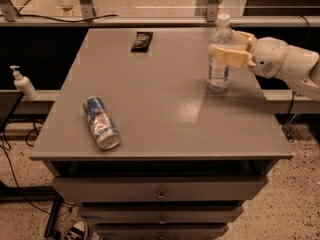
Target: Place blue plastic bottle upright
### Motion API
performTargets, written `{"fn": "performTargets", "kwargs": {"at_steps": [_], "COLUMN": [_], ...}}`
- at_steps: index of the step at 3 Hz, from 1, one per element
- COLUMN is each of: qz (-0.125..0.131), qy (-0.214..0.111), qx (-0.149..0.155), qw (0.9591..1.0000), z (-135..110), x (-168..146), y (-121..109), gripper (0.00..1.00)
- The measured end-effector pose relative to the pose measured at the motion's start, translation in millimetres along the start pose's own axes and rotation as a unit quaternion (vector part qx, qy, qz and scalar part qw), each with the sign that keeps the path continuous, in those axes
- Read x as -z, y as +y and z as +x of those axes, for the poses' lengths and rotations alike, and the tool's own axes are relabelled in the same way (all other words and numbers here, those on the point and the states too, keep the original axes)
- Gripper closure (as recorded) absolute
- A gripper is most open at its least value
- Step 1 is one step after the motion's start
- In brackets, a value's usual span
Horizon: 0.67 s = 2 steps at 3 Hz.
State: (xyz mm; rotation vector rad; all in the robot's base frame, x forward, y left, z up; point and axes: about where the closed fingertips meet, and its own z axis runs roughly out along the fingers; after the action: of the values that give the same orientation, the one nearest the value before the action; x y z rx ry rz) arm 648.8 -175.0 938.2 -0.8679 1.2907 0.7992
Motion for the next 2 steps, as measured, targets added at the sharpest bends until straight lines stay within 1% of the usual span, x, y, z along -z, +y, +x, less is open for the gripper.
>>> {"fn": "performTargets", "kwargs": {"at_steps": [1,2], "qz": [0.000,0.003], "qy": [0.000,0.004], "qx": [0.000,0.001], "qw": [1.0000,1.0000], "z": [0.0,2.0], "x": [0.1,2.3], "y": [0.0,-0.4], "gripper": [0.12,0.00]}}
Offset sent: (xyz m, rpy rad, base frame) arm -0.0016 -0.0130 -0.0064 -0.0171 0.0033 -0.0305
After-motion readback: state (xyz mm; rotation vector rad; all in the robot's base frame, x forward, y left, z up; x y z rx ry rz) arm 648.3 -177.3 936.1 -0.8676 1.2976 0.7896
